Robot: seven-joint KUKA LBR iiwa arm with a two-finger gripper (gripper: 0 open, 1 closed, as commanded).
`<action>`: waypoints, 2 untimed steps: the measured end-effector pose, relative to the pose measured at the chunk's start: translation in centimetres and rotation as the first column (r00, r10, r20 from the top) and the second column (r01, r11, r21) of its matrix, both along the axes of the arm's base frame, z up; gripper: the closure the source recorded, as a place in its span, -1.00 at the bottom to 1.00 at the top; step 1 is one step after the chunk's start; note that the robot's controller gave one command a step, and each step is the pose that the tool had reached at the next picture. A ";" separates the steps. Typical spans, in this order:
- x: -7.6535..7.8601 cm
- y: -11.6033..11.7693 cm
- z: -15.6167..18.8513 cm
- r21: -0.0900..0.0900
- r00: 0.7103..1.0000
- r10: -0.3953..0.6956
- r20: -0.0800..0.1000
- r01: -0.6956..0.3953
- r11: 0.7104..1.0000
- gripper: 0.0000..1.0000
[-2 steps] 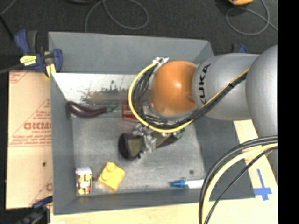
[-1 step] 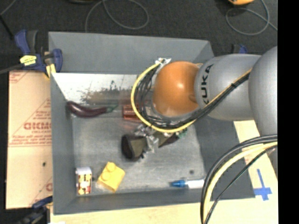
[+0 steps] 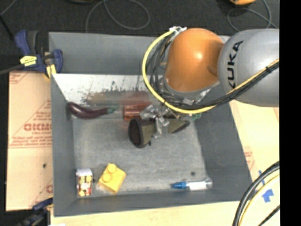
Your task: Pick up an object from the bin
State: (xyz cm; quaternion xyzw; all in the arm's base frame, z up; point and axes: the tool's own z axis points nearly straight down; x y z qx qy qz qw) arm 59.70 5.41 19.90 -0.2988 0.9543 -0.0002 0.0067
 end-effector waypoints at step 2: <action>-1.0 -0.3 3.7 0.000 1.000 0.009 -0.008 -0.009 1.000 1.00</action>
Offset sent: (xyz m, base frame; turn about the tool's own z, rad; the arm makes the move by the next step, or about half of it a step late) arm -0.0154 -0.0051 0.0792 -0.0179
